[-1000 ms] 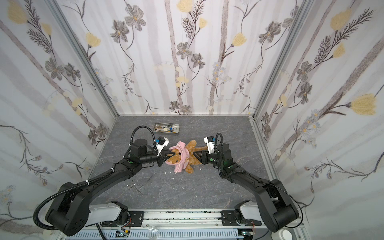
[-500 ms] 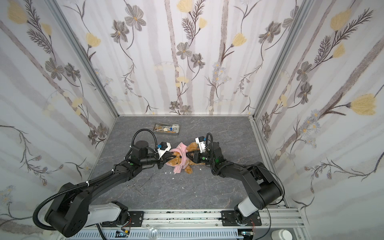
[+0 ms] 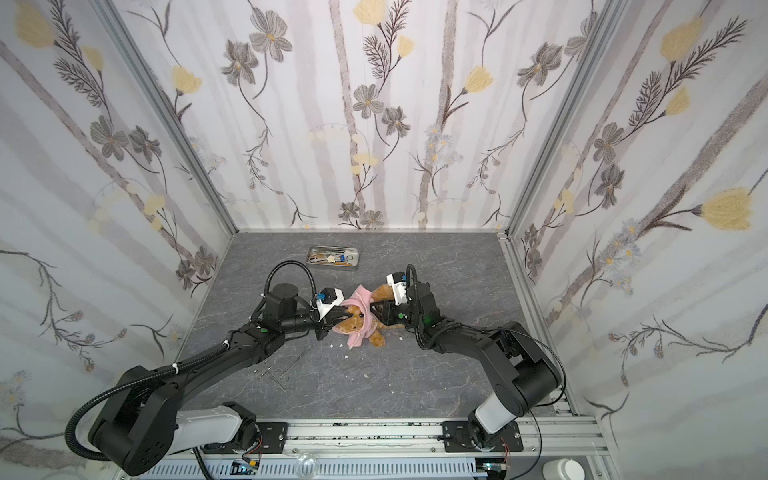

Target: Dress the teddy bear

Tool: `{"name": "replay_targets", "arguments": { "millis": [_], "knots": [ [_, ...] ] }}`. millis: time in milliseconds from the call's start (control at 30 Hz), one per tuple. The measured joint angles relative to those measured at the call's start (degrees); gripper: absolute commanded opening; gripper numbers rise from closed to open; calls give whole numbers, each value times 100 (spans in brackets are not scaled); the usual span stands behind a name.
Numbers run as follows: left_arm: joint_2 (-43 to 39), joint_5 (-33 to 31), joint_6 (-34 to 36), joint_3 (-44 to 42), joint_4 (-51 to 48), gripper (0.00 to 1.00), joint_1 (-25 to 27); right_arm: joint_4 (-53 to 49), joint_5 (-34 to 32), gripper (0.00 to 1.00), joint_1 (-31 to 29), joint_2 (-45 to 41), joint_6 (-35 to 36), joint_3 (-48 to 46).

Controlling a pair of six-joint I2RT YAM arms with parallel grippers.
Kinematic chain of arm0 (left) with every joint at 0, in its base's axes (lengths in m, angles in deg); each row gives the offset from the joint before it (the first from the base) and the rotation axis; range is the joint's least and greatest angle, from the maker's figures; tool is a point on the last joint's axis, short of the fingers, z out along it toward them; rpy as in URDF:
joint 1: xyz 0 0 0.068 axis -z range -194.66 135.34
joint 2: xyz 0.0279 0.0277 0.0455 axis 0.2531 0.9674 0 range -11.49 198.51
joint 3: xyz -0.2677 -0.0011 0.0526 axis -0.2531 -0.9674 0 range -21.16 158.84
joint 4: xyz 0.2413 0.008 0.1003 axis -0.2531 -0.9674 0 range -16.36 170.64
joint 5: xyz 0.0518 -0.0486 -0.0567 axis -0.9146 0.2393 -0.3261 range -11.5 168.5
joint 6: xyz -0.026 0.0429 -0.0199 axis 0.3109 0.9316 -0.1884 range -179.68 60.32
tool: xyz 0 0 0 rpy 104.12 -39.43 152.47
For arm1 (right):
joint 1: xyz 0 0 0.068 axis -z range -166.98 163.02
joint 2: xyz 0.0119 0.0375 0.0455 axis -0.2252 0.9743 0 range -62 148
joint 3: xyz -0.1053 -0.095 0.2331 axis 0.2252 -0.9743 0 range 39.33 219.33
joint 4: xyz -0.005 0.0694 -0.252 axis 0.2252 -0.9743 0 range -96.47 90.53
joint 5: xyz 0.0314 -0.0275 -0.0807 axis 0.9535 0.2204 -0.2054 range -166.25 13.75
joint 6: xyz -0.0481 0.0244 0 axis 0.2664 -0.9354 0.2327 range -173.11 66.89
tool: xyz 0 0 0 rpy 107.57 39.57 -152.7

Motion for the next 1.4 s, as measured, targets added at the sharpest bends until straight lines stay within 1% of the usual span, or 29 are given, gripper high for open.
{"name": "replay_targets", "arguments": {
  "millis": [67,100,233,400,500,600,800,1000,1033,1167,1233,1300,1367,1400],
  "knots": [
    [0,0,4,-4,0,0,15,-4,-59,1,-15,35,4,4],
    [-11,-2,26,-13,-2,0,26,-22,-120,0,-15,37,9,4],
    [-210,-61,258,-37,-85,0,85,-190,-476,0,-20,-319,81,-81],
    [-354,-236,964,33,-474,0,378,-238,-1322,0,74,-1097,-72,-422],
    [-426,-372,1325,33,-632,0,557,-243,-1661,0,177,-1274,-260,-601],
    [-501,-490,1578,17,-734,0,684,-236,-1847,0,308,-1329,-402,-772],
    [-651,-577,1910,-26,-844,0,750,20,-1768,0,693,-1121,-625,-1062],
    [-699,-619,2013,-37,-981,0,743,455,-1266,0,909,-603,-684,-1176],
    [-699,-640,2026,-37,-999,0,743,509,-1217,1,920,-610,-632,-1185],
    [-693,-723,2096,-28,-1032,0,743,413,-1180,31,931,-1060,-170,-1248],
    [-662,-743,2098,-2,-1099,0,741,251,-1480,43,911,-1473,243,-1248],
    [-603,-745,2103,26,-1174,0,730,61,-1700,50,780,-1832,623,-1252],
    [-555,-737,2120,42,-1198,0,726,-59,-1792,53,507,-2142,1021,-1266],
    [-527,-726,2127,50,-1211,0,726,-120,-1836,58,330,-2284,1244,-1266]
  ]
}}
